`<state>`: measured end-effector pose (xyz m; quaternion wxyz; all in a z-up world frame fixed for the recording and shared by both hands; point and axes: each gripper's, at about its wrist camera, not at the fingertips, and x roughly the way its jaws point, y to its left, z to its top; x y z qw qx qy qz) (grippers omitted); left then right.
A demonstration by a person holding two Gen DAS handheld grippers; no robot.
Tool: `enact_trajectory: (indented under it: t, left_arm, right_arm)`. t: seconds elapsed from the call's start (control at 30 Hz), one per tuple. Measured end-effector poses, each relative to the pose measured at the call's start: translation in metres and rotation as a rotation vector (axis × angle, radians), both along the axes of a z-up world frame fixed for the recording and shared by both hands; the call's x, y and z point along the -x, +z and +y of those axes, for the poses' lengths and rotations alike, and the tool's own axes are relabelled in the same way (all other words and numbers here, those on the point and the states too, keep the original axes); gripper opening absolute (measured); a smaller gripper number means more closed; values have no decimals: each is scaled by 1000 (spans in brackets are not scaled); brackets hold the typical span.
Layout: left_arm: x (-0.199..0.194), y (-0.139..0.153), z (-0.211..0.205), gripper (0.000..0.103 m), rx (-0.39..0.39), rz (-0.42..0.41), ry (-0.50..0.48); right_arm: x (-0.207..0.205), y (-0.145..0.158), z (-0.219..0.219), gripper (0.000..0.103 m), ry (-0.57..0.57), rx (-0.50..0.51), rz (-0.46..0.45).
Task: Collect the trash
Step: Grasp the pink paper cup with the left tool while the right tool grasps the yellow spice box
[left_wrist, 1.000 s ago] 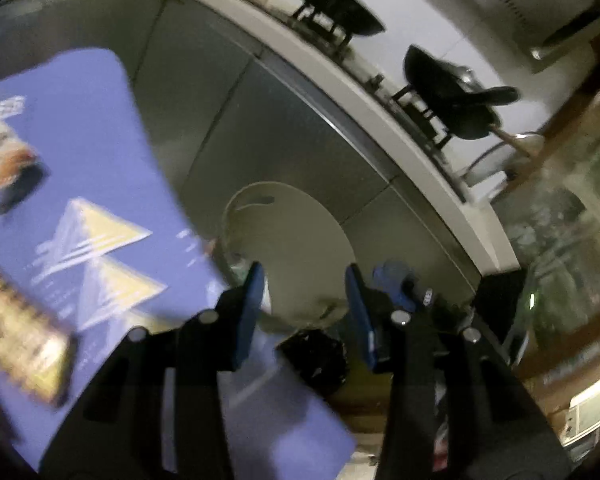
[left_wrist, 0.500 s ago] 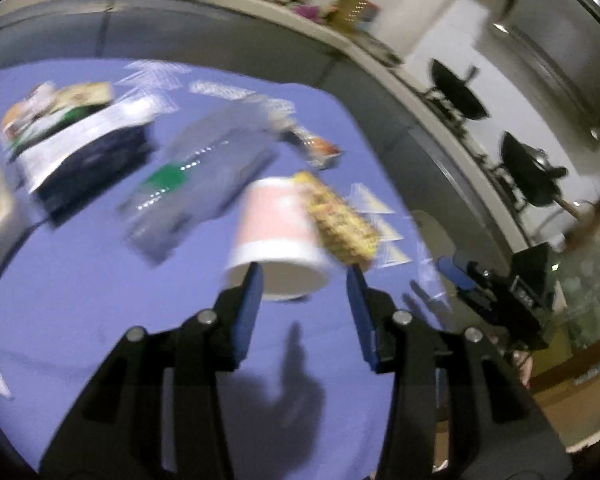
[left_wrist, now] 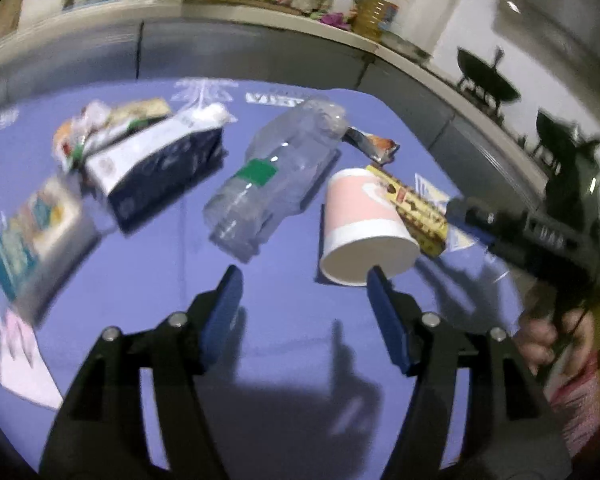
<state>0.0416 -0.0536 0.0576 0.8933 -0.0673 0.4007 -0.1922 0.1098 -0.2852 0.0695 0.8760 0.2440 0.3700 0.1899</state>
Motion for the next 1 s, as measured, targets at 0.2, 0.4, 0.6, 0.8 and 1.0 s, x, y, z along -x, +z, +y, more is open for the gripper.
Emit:
enact_trajectory:
  t: [0.2,0.4,0.6,0.8,1.0]
  left_arm:
    - [-3,-4,-36,58,-117,-99,-97]
    - [-16,-14,-53,40,-205,-136,-103]
    - [-25,-23,-51,29,-201,-122,-73]
    - [-29,-29,-61,4,-197,-115,-102]
    - [-15,-24,-56,3,-166,-137,-130]
  right_arm:
    - [3,-3,-22,68,-104,42,-28]
    - [-4,-3,-15,77,-52,321,-84]
    - [-22,-28,14,81,72,555,-104]
    - [-41,-47,31,74,137,648,-87]
    - [-20,-41,27,55,114,558,-79]
